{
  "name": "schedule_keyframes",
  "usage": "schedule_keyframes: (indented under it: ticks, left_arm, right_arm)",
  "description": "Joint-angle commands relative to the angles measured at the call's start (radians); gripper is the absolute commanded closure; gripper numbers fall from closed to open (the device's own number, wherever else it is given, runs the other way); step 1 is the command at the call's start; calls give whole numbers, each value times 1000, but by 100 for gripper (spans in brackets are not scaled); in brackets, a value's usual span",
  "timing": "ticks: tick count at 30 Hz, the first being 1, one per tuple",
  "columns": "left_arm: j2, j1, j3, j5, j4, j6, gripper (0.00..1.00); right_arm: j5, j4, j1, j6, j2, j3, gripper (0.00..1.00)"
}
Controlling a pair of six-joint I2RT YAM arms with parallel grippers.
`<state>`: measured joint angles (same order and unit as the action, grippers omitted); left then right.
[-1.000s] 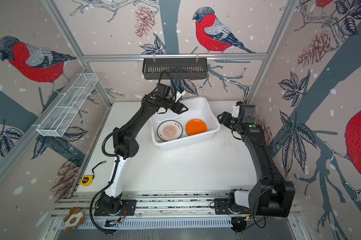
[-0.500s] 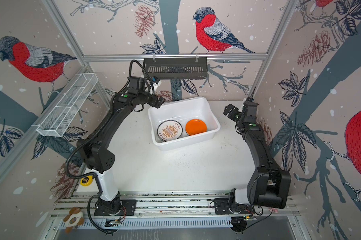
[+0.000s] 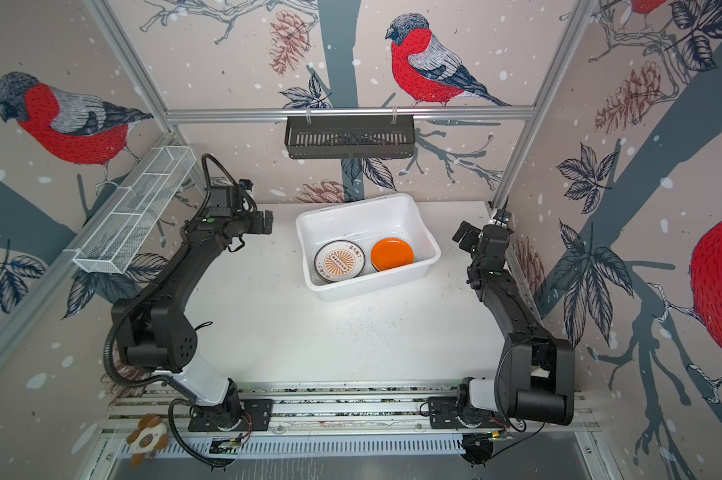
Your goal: Place the plates into the plastic bin on the countertop
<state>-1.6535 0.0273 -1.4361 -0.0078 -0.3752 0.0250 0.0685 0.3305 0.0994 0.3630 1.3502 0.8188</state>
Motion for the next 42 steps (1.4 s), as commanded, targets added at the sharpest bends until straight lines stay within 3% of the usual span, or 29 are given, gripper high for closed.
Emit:
schedule_keyframes:
  ticks: [1,7,11,16,25,30,38,42]
  left_arm:
    - [17,-29,94,-32,167,-108,2]
    - [94,-50,335,-86,397,-169,2]
    - [142,-53,397,-148,508,-132,2]
    - [229,-61,538,-105,652,-148,2]
    - [313,-64,791,-75,909,-85,2]
    - [330,-64,893,-51,1018,-119,2]
    - [379,-64,1082,-12,1262,-149,2]
    - [410,-63,1185,59,1419,-112,2]
  right_arm:
    - [63,116,2,-95,8,-22,0]
    - [119,209,11,-120,2,-120,0]
    - [179,368,18,-141,-11,-218,0]
    - [183,455,41,-152,-21,-313,0]
    - [141,712,94,-148,-27,-491,0]
    - [101,808,118,-130,-36,-552,0]
    - [1,877,120,-143,-44,-584,0]
    - [-62,873,120,-139,-37,-577,0]
